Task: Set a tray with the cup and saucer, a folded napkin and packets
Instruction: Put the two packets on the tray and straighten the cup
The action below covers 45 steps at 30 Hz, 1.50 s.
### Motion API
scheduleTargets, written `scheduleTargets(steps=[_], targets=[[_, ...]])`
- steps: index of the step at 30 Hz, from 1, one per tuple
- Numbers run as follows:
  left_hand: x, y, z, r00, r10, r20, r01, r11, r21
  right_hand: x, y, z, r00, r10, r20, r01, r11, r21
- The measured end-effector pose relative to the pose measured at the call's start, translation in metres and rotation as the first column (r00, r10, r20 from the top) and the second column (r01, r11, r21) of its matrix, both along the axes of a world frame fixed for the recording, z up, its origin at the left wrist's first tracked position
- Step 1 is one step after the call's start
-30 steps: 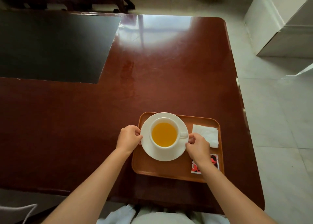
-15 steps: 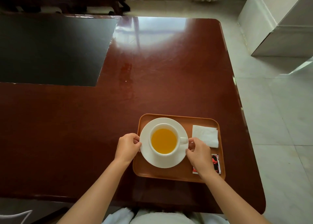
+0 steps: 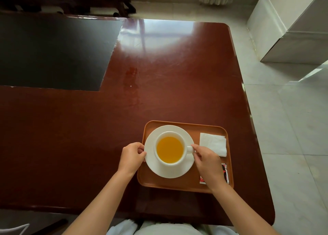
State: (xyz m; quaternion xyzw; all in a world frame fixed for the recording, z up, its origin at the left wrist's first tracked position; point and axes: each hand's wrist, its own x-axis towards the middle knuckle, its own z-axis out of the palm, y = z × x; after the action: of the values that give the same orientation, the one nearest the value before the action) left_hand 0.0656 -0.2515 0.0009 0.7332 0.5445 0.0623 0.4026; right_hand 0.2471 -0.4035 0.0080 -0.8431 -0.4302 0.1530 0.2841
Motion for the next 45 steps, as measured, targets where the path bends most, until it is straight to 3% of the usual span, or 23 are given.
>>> scheduleTargets(steps=[12,15,17,20,23,26,30,34,45], targets=[[0.001,0.002,0.002,0.999,-0.020,-0.045,0.019,1.000,-0.009,0.001,0.000,-0.001,1.000,0.014,-0.019,-0.015,1.000,-0.017],[-0.001,-0.006,0.014,0.998,0.006,-0.068,0.008,0.979,0.206,0.009,-0.007,0.001,0.999,-0.021,-0.048,0.022,1.000,0.012],[-0.003,-0.016,0.026,0.996,0.030,0.089,-0.061,0.926,0.373,0.021,-0.018,0.002,0.998,-0.063,0.022,0.062,0.998,0.020],[0.003,-0.046,0.040,0.936,-0.167,0.310,-0.022,0.852,0.522,0.041,-0.035,0.000,0.983,-0.043,0.178,0.053,0.997,-0.053],[0.020,-0.088,0.039,0.818,-0.519,0.247,0.278,0.734,0.620,0.058,-0.045,-0.005,0.966,0.086,0.242,-0.035,0.978,-0.206],[0.046,-0.125,0.027,0.696,-0.717,0.030,0.595,0.600,0.535,0.071,-0.051,-0.009,0.938,0.242,0.249,-0.159,0.937,-0.311],[0.067,-0.152,0.006,0.603,-0.750,-0.273,0.790,0.512,0.337,0.084,-0.055,-0.014,0.876,0.416,0.244,-0.293,0.861,-0.416],[0.075,-0.157,-0.011,0.556,-0.759,-0.340,0.827,0.544,0.140,0.090,-0.058,-0.019,0.864,0.452,0.222,-0.327,0.839,-0.434],[0.080,-0.163,-0.014,0.538,-0.730,-0.422,0.823,0.564,0.074,0.093,-0.058,-0.018,0.865,0.451,0.221,-0.370,0.870,-0.326]])
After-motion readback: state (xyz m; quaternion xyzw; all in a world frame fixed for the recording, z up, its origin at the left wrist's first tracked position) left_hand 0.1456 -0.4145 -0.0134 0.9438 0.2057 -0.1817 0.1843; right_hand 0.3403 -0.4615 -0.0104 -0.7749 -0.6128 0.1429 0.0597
